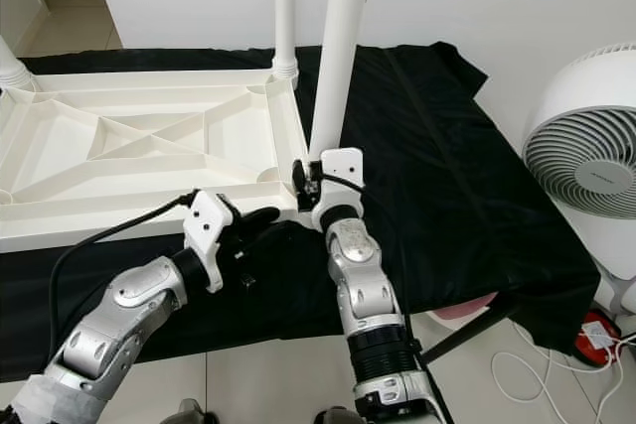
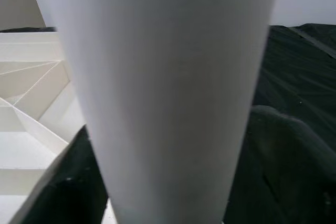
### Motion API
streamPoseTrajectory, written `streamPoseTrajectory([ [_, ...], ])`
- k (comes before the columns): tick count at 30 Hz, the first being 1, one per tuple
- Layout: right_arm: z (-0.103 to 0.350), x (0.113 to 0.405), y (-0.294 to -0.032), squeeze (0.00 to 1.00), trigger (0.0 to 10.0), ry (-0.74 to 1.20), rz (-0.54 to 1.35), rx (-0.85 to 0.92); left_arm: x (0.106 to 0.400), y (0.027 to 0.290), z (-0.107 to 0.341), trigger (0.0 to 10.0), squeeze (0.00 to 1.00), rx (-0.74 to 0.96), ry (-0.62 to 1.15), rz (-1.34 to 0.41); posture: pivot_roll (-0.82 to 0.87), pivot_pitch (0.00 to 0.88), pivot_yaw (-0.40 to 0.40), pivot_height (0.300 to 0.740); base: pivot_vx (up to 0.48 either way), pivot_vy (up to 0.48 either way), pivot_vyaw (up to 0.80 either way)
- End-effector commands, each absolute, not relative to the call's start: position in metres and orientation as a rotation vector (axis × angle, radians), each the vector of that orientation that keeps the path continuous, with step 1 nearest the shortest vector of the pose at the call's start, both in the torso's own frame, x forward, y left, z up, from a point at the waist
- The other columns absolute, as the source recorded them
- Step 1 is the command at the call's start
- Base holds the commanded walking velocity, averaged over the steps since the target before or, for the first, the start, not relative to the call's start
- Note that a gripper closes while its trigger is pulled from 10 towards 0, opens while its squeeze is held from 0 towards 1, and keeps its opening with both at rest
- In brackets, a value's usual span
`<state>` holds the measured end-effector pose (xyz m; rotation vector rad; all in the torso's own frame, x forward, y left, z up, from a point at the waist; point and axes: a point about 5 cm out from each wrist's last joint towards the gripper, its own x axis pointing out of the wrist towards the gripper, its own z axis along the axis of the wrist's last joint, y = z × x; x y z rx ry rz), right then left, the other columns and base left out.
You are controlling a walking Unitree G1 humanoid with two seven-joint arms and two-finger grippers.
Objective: Building children table
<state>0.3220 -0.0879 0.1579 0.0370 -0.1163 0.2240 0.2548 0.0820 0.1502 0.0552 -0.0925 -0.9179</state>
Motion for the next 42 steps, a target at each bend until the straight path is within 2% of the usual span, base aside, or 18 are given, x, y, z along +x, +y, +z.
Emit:
streamPoseTrajectory([
  [1,0.156,0.321,-0.093,1.00,10.0,-0.109,0.254,0.040,0.252,0.082,0.146,10.0,0.00,0.068,-0.071,-0.964,0.00,0.055,-0.031,0.740,0.000,0.000,0.00],
  [13,0.159,0.329,-0.111,1.00,10.0,-0.125,0.502,-0.064,0.252,0.082,0.146,10.0,0.00,0.066,-0.071,-0.966,-0.01,0.064,-0.024,0.740,0.000,0.000,0.00],
  [14,0.160,0.329,-0.113,0.00,10.0,-0.125,0.600,-0.099,0.253,0.082,0.146,10.0,0.00,0.066,-0.071,-0.965,-0.01,0.064,-0.021,0.740,0.000,0.000,0.00],
  [15,0.160,0.329,-0.113,0.00,10.0,-0.125,0.600,-0.099,0.253,0.082,0.146,10.0,0.00,0.066,-0.071,-0.965,-0.01,0.064,-0.021,0.740,0.000,0.000,0.00],
  [20,0.163,0.332,-0.114,0.00,10.0,-0.120,0.846,-0.203,0.254,0.083,0.147,10.0,0.00,0.069,-0.072,-0.968,-0.01,0.059,-0.013,0.740,0.000,0.000,0.00],
  [30,0.160,0.340,-0.119,0.00,10.0,-0.083,0.961,-0.262,0.256,0.084,0.149,10.0,0.00,0.076,-0.077,-0.967,0.00,0.050,-0.011,0.740,0.000,0.000,0.00],
  [41,0.142,0.340,-0.126,0.00,10.0,-0.012,0.993,-0.268,0.256,0.084,0.149,10.0,0.00,0.076,-0.078,-0.966,0.00,0.051,-0.008,0.740,0.000,0.000,0.00],
  [42,0.140,0.340,-0.127,0.00,9.5,-0.009,0.994,-0.263,0.256,0.084,0.150,10.0,0.00,0.075,-0.077,-0.969,0.00,0.051,-0.008,0.740,0.000,0.000,0.00],
])
